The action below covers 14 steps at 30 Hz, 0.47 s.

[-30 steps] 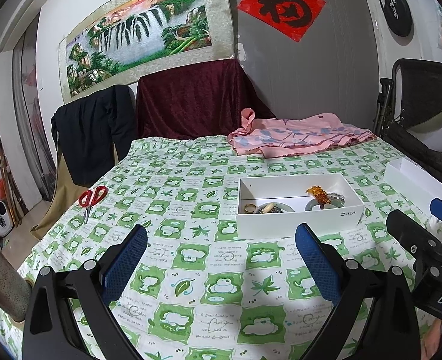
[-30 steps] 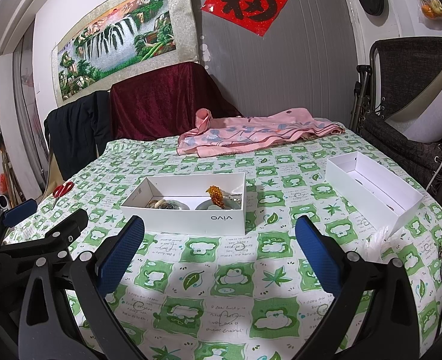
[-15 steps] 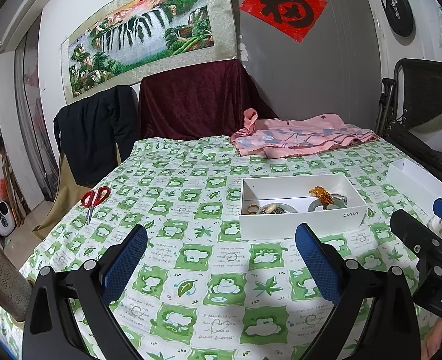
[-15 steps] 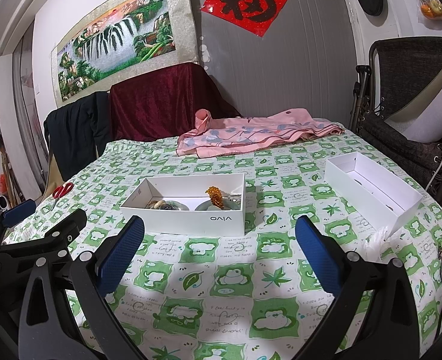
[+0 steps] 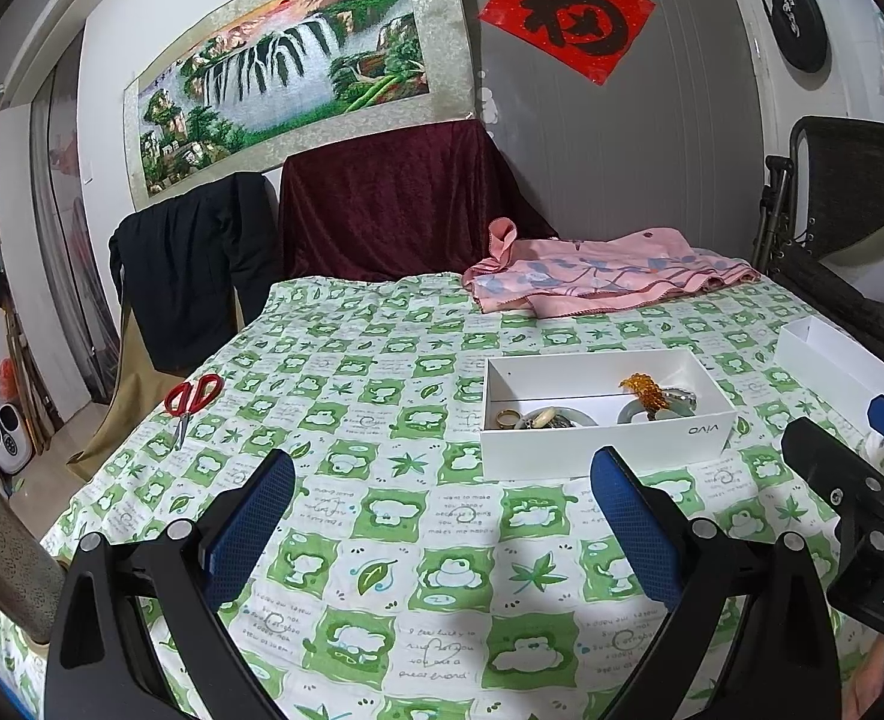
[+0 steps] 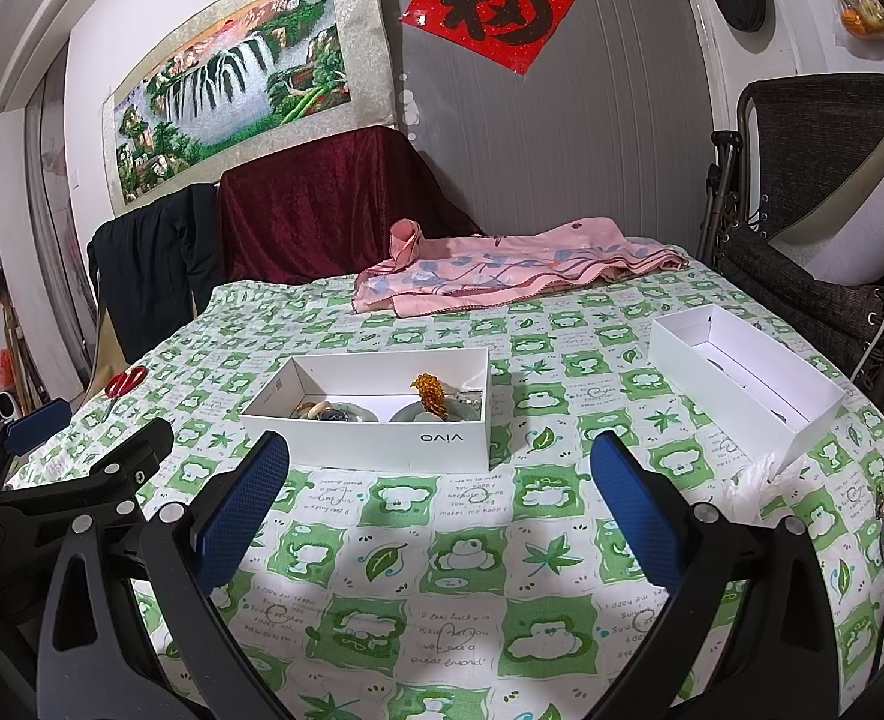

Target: Organize jewelry

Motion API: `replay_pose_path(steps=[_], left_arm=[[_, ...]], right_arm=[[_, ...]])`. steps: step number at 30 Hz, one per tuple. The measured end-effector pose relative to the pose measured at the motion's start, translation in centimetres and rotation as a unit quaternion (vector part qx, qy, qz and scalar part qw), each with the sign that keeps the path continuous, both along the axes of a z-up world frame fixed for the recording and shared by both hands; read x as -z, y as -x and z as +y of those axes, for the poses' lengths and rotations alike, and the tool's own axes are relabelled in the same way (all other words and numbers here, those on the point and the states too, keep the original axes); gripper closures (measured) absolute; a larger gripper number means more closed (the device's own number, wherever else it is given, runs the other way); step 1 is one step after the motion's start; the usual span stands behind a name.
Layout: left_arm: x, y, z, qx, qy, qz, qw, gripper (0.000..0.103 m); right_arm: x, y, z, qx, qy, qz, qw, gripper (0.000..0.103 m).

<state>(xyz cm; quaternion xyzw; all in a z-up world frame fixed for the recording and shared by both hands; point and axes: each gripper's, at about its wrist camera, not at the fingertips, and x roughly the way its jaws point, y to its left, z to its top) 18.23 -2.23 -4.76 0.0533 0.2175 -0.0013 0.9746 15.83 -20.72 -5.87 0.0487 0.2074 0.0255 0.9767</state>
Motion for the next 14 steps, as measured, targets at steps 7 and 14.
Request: replay_pose_path(steps=[7,14], left_arm=[[-0.05,-0.01,0.16,-0.003,0.001,0.0,1.0,0.006],[-0.06,0.0,0.26,-0.008,0.007,0.0,0.9999,0.006]], right_arm=[[0.02,-0.01,0.0,0.0,0.0,0.0,1.0,0.007],[-0.03,-0.08,-0.01,0.0,-0.001,-0.001,1.0,0.007]])
